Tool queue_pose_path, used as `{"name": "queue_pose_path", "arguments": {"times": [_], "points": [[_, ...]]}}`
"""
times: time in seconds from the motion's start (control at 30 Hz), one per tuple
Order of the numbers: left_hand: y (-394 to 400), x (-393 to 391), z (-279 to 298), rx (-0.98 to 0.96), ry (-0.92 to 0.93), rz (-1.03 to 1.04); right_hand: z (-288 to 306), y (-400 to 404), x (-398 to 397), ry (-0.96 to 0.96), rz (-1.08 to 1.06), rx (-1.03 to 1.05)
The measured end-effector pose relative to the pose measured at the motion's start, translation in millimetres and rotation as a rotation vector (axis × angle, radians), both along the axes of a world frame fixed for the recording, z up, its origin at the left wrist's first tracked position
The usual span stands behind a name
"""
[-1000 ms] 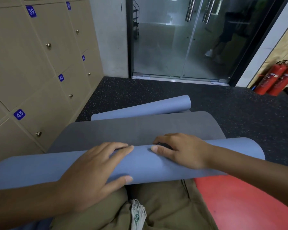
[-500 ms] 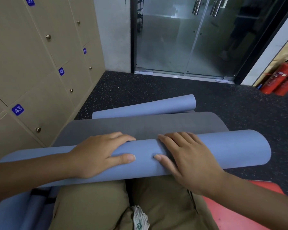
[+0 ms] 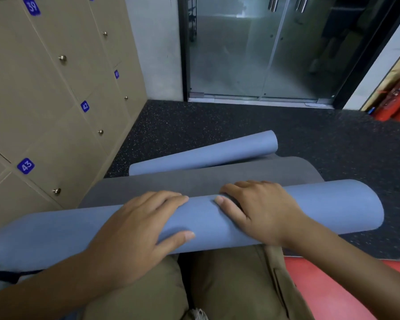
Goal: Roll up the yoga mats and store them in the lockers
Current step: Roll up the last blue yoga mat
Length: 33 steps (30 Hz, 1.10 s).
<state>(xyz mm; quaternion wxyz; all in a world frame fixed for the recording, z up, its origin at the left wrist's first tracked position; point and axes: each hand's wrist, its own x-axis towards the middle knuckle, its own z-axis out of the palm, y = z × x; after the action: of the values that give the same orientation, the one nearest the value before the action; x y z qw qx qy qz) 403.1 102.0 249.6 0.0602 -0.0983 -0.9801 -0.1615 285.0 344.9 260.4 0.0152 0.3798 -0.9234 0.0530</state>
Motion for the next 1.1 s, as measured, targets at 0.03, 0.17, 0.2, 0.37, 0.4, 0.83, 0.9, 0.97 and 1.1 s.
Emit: {"name": "queue_pose_path", "arguments": {"times": [0.03, 0.17, 0.2, 0.37, 0.4, 0.83, 0.9, 0.97, 1.1], "points": [[0, -2, -3, 0.007, 0.004, 0.015, 1, -2, -6, -0.040, -0.002, -0.012], [-2, -17, -6, -0.028, 0.039, 0.094, 4, -9, -26, -0.179, -0.019, -0.008], [-1, -21, -7, -0.054, 0.045, 0.105, 5, -11, -28, -0.198, -0.031, 0.005], [-3, -37, -8, -0.066, -0.052, 0.177, -3, -19, -25, -0.044, -0.185, -0.110], [-5, -41, -8, -0.042, -0.086, 0.199, -6, -20, -22, 0.034, -0.201, -0.161], [-20, -86, -1, 0.156, -0.226, 0.263, -33, -31, -25, 0.277, -0.200, -0.302], [-18, -83, -4, 0.099, -0.081, 0.278, -30, -35, -36, 0.251, -0.218, -0.286], [-16, -77, -10, 0.031, 0.065, 0.267, -26, -41, -48, 0.223, -0.222, -0.225], [-11, -68, -26, -0.080, 0.254, 0.256, -9, -54, -72, 0.000, -0.243, -0.080]]}}
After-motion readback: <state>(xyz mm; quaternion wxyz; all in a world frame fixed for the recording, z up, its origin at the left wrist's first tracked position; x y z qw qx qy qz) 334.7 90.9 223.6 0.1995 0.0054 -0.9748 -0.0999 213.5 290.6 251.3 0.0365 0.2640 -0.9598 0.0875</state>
